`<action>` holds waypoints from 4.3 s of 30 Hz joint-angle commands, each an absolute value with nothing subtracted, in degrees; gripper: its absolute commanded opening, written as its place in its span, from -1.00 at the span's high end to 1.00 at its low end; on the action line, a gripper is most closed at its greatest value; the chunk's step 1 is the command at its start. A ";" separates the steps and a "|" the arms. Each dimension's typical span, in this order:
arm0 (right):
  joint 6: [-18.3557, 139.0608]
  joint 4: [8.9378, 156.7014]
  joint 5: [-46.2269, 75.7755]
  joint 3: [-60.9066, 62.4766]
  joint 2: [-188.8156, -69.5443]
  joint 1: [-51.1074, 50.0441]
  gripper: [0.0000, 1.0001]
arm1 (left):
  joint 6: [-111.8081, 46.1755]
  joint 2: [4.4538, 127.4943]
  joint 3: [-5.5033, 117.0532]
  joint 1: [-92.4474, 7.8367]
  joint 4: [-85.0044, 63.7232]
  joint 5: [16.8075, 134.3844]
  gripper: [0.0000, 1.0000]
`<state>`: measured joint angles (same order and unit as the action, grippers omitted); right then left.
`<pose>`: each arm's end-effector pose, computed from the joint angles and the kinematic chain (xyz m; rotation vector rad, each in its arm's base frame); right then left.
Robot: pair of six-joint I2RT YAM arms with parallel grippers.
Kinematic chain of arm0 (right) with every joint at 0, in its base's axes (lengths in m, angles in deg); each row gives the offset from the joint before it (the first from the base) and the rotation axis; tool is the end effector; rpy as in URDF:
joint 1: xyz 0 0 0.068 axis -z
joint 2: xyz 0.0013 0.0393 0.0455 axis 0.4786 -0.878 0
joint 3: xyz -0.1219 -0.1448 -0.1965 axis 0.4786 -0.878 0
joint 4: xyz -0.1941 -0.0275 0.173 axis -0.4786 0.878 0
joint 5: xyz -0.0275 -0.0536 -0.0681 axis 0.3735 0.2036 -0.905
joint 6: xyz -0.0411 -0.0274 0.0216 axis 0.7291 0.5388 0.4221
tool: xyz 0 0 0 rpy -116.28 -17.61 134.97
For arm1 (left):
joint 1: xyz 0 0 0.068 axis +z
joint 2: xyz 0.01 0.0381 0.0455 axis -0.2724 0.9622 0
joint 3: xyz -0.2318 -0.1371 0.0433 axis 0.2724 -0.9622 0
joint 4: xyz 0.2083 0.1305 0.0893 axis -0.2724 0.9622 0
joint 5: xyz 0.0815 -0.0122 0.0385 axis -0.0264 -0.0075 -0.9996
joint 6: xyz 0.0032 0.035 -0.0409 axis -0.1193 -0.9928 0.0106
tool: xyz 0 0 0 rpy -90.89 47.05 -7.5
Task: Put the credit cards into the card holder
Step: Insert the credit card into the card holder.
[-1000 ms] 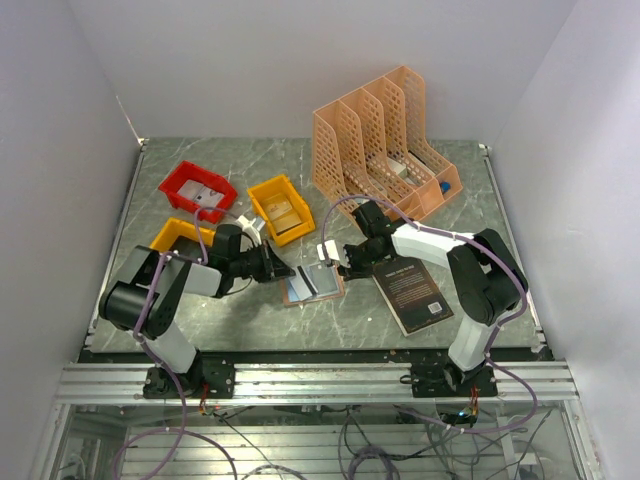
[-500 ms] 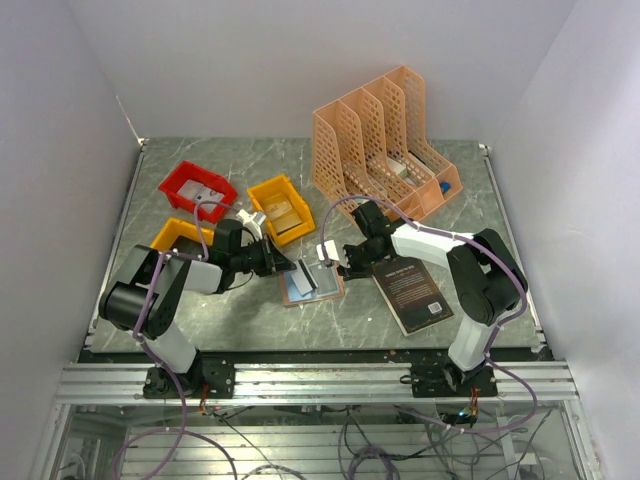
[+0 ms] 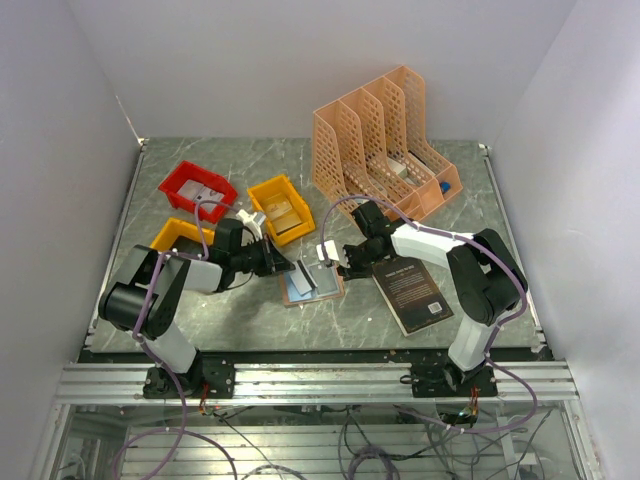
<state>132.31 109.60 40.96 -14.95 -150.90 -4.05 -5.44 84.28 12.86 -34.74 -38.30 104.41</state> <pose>0.2703 0.1967 0.1506 -2.0360 1.5952 0.6285 0.2590 -0.1115 0.1234 -0.0020 2.3230 -1.2516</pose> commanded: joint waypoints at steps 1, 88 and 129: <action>132.06 110.87 41.72 -14.59 -152.11 -4.72 0.58 | -6.78 83.82 14.01 -35.00 -38.38 102.94 0.86; 127.68 104.83 38.96 -15.92 -153.16 -9.69 0.58 | -6.74 82.19 16.80 -38.73 -18.07 98.10 0.86; 124.12 101.14 38.77 -16.40 -153.41 -12.08 0.57 | -7.57 82.67 17.96 -38.97 -15.97 96.51 0.85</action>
